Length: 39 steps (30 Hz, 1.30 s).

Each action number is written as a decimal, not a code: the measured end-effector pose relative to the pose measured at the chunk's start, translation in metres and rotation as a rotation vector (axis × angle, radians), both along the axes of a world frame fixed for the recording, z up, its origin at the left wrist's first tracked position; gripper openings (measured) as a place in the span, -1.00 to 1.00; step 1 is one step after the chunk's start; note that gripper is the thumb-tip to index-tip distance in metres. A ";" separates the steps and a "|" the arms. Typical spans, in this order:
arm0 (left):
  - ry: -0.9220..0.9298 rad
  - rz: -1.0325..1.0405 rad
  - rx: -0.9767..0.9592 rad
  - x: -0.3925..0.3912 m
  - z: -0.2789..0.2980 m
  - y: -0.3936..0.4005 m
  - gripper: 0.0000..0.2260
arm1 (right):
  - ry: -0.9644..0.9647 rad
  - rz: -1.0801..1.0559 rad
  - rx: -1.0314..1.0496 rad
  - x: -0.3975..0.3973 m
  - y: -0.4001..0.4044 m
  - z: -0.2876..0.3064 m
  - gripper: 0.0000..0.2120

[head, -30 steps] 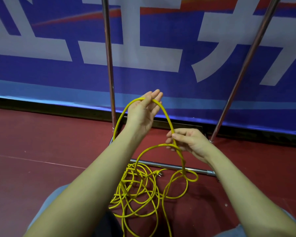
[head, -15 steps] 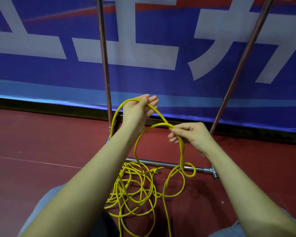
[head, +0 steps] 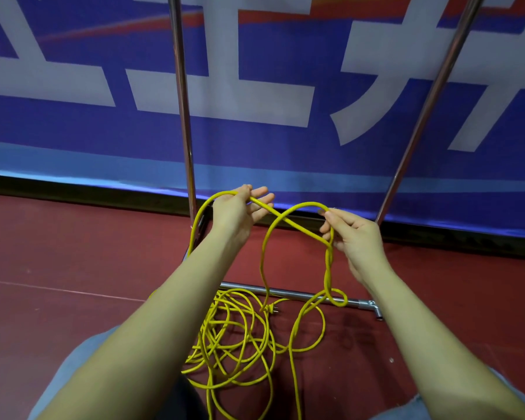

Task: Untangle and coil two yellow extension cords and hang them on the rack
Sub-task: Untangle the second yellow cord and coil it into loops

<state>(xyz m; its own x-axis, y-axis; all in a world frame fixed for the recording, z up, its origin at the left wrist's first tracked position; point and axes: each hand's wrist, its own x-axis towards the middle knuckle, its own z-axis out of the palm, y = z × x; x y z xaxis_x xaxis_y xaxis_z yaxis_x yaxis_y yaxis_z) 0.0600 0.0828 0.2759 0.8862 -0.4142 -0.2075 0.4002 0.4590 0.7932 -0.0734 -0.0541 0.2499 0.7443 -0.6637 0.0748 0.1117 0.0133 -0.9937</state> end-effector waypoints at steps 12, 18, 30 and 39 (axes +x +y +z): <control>0.034 -0.022 -0.085 -0.003 0.015 0.001 -0.89 | 0.073 0.237 -0.146 -0.001 0.002 0.001 -0.85; 0.125 -0.115 -0.166 -0.011 0.032 0.000 -0.87 | 0.292 0.462 -0.285 -0.003 0.005 -0.009 -0.83; -0.204 -0.335 -0.015 -0.031 0.010 -0.008 -0.91 | 0.168 0.371 0.000 -0.001 0.012 0.001 -0.89; -0.019 -0.261 -0.075 -0.025 0.027 0.003 -0.90 | 0.152 0.199 -0.025 0.002 -0.001 -0.007 -0.85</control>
<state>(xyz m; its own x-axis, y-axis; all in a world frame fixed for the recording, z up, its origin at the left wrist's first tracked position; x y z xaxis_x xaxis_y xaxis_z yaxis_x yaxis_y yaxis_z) 0.0349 0.0859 0.3033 0.7508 -0.6427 -0.1522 0.4985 0.4002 0.7690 -0.0712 -0.0552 0.2427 0.8639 -0.5025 -0.0335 -0.0418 -0.0052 -0.9991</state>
